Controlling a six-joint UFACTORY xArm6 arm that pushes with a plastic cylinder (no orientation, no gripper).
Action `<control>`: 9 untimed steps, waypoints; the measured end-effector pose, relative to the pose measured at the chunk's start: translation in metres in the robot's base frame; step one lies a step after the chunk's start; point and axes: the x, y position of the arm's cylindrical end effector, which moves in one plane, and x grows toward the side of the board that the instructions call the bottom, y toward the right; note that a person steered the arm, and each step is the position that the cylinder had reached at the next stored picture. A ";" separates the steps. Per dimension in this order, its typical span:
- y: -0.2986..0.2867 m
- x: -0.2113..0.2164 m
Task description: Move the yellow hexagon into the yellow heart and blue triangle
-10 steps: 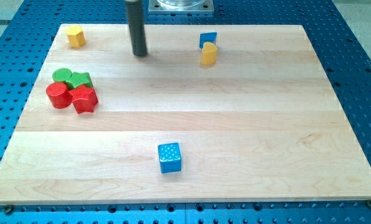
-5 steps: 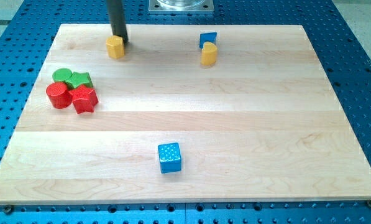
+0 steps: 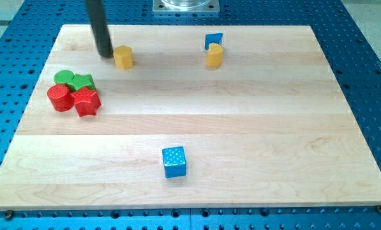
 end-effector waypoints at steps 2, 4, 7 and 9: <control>0.039 0.018; 0.043 0.044; 0.191 0.013; 0.122 0.158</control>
